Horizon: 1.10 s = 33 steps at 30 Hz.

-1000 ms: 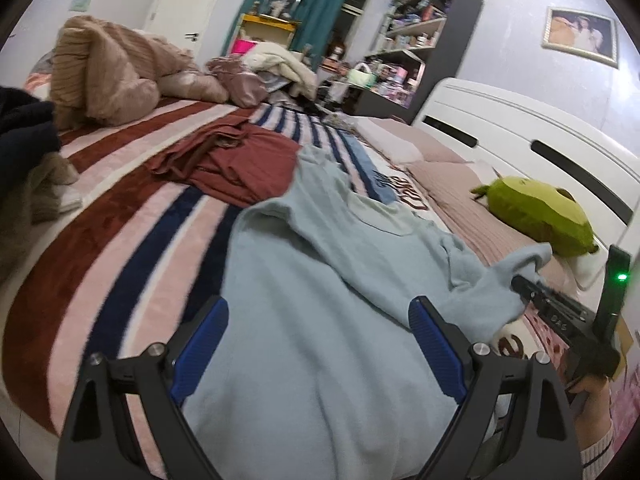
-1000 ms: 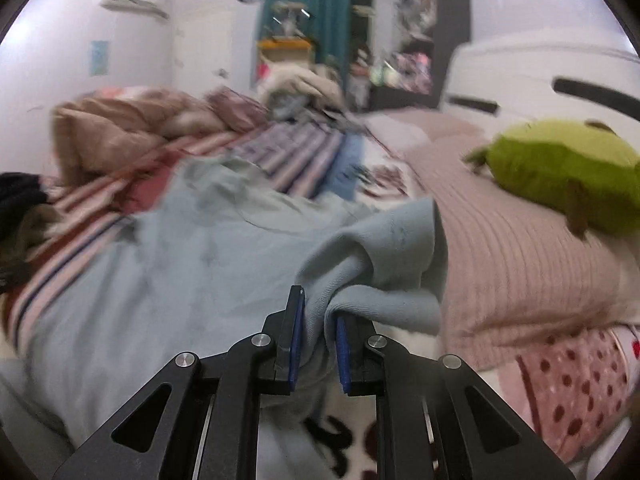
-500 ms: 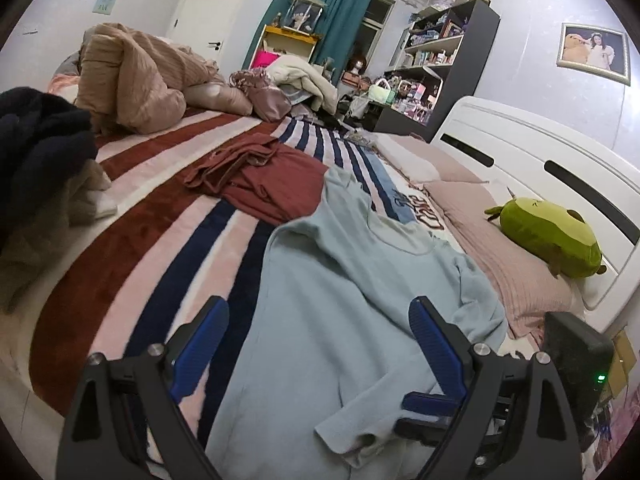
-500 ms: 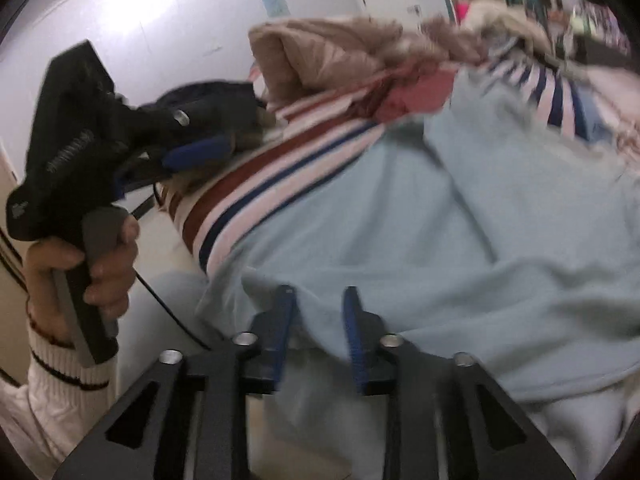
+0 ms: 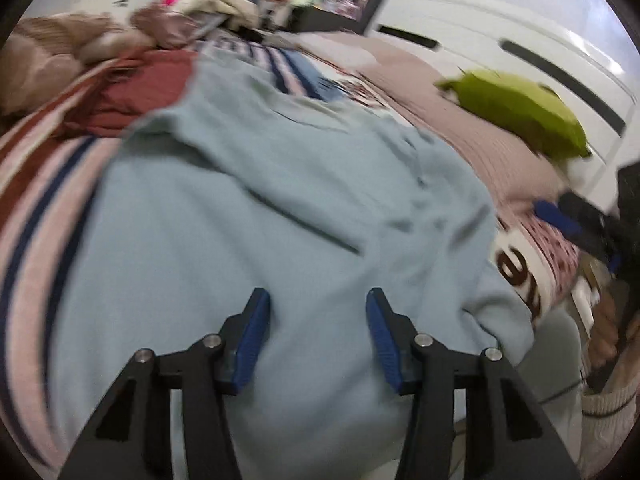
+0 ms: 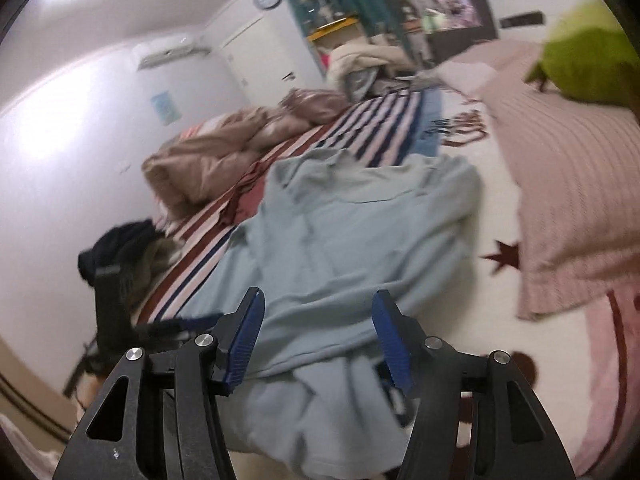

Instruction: Fold small clothes

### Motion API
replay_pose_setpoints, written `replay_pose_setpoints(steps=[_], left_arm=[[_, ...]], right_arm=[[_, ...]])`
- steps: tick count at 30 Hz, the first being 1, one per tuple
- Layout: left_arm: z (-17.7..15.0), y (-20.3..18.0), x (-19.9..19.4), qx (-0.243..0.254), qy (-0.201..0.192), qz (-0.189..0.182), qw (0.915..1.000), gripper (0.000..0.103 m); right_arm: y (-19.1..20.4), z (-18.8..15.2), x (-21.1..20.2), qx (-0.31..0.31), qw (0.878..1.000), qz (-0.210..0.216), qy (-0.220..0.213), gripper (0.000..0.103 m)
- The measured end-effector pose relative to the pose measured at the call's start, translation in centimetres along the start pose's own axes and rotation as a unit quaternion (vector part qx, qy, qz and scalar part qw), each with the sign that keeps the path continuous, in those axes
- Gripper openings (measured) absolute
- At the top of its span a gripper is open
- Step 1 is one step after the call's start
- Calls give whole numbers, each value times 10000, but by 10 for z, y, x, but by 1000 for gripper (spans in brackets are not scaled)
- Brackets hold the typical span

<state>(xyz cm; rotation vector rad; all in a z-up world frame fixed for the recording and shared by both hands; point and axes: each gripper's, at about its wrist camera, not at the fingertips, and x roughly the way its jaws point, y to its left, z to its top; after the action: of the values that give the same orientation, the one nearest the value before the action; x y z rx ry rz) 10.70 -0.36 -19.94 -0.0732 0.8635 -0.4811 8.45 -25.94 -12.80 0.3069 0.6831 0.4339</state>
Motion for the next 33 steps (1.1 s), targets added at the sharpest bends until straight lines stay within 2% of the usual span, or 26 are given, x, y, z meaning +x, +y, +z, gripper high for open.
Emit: replay_pose_setpoints(steps=[2,5,6,7,8,9,12,17,20,22,26,31,33], left_arm=[[-2,-19,7,396,69,335,9986,47],[-3,-31,9,730,149,553,9957,47],[-3,-32,9,754,154,618,9951,33],[-1,-33,9,762,152,775,9940,16],[0,-32,8,745,139,953,9926,9],[1,-30,5,696,103,977,9927,6],[4,-20,-11,510,-145,914,9944,5],[4,-6,-33,246,-441,1086,9928,2],[4,-5,-44,316,-526,902,9940,2],[6,-4,-49,323,-622,1054,9920,2],[8,17,-68,-170,-1009,1469,9838,2],[6,47,-75,-364,-1058,1974,9739,1],[1,61,-74,-479,-962,2191,9698,1]], right_arm=[[-11,-3,0,130,9999,-58,14,53],[-21,-9,0,268,9996,33,89,53],[-23,-10,2,293,9995,51,92,53],[-25,-11,3,317,9994,56,87,53],[-28,-13,2,345,9993,63,82,53],[-30,-12,5,396,9992,75,78,53],[-35,-16,3,490,9988,44,71,53],[-44,-19,4,580,9980,-201,123,53],[-47,-21,11,613,9973,-314,246,53],[-44,-23,20,470,9964,-567,408,53],[-43,-28,35,355,9939,-824,642,53],[-44,-25,49,270,9918,-974,783,53],[-48,-19,56,341,9915,-957,809,53]])
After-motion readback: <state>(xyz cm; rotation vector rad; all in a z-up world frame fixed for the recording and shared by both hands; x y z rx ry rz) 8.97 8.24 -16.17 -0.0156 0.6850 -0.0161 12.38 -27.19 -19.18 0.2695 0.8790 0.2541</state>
